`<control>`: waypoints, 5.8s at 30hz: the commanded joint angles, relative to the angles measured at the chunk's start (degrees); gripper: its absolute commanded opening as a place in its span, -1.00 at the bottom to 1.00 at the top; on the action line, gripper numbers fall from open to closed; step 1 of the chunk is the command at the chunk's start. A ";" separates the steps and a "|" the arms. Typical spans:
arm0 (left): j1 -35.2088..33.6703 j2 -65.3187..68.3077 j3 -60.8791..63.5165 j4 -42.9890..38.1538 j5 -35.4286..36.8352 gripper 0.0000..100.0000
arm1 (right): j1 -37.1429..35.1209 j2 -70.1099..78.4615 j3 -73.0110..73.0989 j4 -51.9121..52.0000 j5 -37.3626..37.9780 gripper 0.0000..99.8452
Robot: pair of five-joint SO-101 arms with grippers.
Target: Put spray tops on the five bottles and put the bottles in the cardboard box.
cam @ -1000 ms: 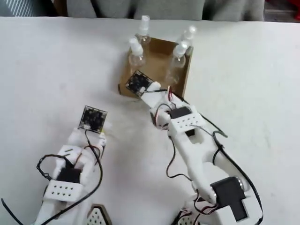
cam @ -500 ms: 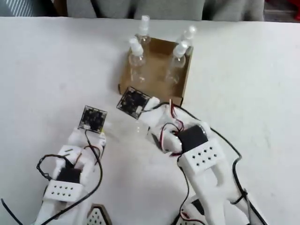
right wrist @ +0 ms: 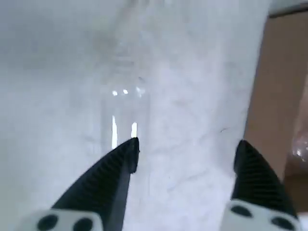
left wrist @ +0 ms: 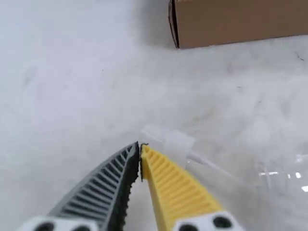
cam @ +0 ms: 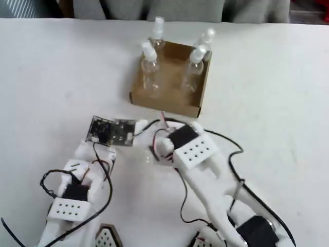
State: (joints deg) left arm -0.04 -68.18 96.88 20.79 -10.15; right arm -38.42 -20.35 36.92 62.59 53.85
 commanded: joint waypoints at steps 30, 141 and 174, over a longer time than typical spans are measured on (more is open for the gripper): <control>-12.09 0.48 -7.30 7.21 4.66 -0.95 | -3.47 -11.30 -3.25 7.16 -2.02 -0.39; -29.93 30.55 -27.52 11.60 8.79 -0.95 | 10.15 9.80 -10.46 9.54 -17.67 -0.97; 0.40 30.64 -51.25 52.31 33.05 -0.94 | 35.65 6.81 11.08 -14.99 -28.40 -0.97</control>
State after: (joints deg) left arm -0.57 -37.67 49.58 72.66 15.60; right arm -3.34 -13.32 48.26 48.35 25.98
